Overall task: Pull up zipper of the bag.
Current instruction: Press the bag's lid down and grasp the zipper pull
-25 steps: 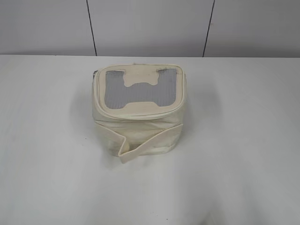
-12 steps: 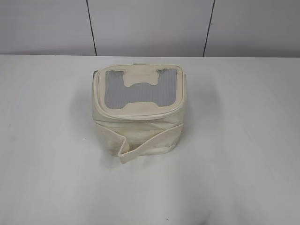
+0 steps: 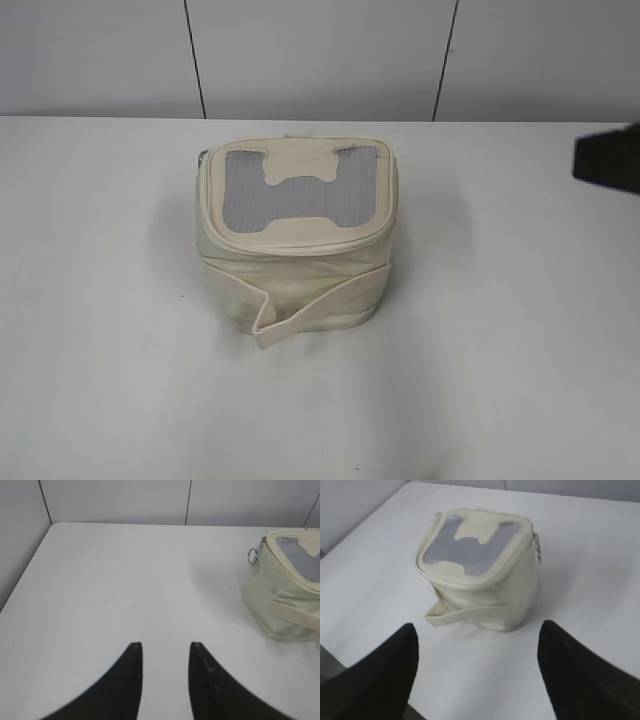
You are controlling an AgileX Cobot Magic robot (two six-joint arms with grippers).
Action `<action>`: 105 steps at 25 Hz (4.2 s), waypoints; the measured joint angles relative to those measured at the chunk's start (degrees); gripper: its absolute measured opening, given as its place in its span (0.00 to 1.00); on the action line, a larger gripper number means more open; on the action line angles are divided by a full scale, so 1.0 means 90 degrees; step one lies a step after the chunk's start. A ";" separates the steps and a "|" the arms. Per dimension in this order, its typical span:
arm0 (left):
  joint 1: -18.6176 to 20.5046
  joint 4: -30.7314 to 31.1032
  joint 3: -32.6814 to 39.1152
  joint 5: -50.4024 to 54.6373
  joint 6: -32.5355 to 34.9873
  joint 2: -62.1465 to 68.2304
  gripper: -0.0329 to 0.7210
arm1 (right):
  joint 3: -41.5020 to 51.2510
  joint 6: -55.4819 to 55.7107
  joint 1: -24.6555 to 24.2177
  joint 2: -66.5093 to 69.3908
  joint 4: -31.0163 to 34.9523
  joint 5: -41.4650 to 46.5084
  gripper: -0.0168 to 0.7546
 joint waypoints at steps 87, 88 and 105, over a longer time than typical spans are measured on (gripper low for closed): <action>-0.0586 -0.8426 -0.3255 -0.3238 1.2973 1.1967 0.55 | -1.0068 0.0346 0.2784 1.0083 -0.1573 0.2486 0.08; -0.0591 -0.8426 -0.3255 -0.3238 1.2984 1.1967 0.55 | -1.0068 0.0346 0.2784 1.0083 -0.1573 0.2486 0.08; -0.0772 -0.9120 -0.3255 -0.3671 1.3047 1.1967 0.55 | -1.0068 0.0354 0.2784 1.0083 -0.1573 0.2492 0.08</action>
